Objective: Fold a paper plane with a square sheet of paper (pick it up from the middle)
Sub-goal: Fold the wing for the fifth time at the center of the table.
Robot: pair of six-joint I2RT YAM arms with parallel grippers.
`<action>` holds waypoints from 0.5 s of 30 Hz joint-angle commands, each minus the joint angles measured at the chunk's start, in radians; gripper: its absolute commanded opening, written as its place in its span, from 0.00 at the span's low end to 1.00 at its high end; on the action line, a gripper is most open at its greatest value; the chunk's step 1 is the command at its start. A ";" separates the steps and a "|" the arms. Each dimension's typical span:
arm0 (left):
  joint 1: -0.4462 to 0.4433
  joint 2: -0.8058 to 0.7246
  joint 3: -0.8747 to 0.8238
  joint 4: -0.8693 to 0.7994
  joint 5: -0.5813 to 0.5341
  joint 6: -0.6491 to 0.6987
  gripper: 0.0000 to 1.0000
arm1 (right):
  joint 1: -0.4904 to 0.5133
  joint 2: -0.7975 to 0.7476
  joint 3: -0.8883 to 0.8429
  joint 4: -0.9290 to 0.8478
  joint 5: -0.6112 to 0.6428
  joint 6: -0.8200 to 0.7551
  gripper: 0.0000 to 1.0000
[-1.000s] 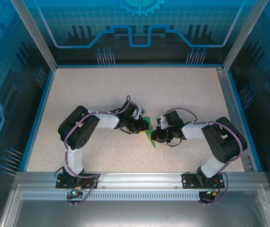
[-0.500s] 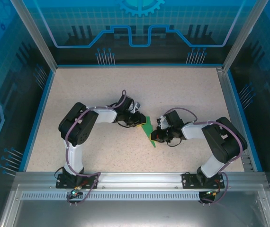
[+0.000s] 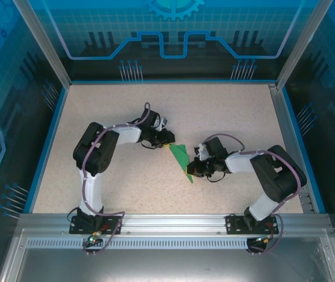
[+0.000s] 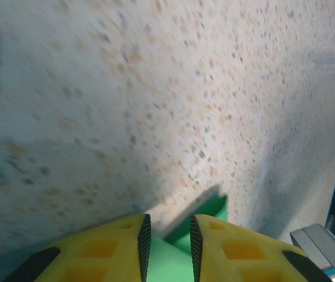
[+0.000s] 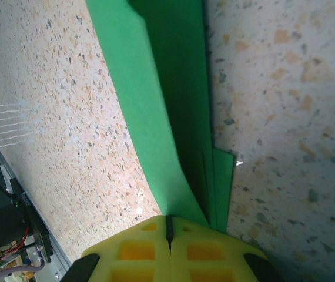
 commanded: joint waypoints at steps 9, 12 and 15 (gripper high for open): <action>0.017 -0.213 -0.052 -0.050 0.003 0.012 0.30 | 0.030 0.059 -0.024 -0.162 0.092 -0.003 0.03; -0.012 -0.273 -0.119 -0.008 0.053 -0.013 0.26 | 0.030 0.051 -0.021 -0.163 0.094 0.001 0.03; -0.063 -0.284 -0.142 -0.039 0.078 0.026 0.23 | 0.031 0.045 -0.019 -0.165 0.098 0.005 0.04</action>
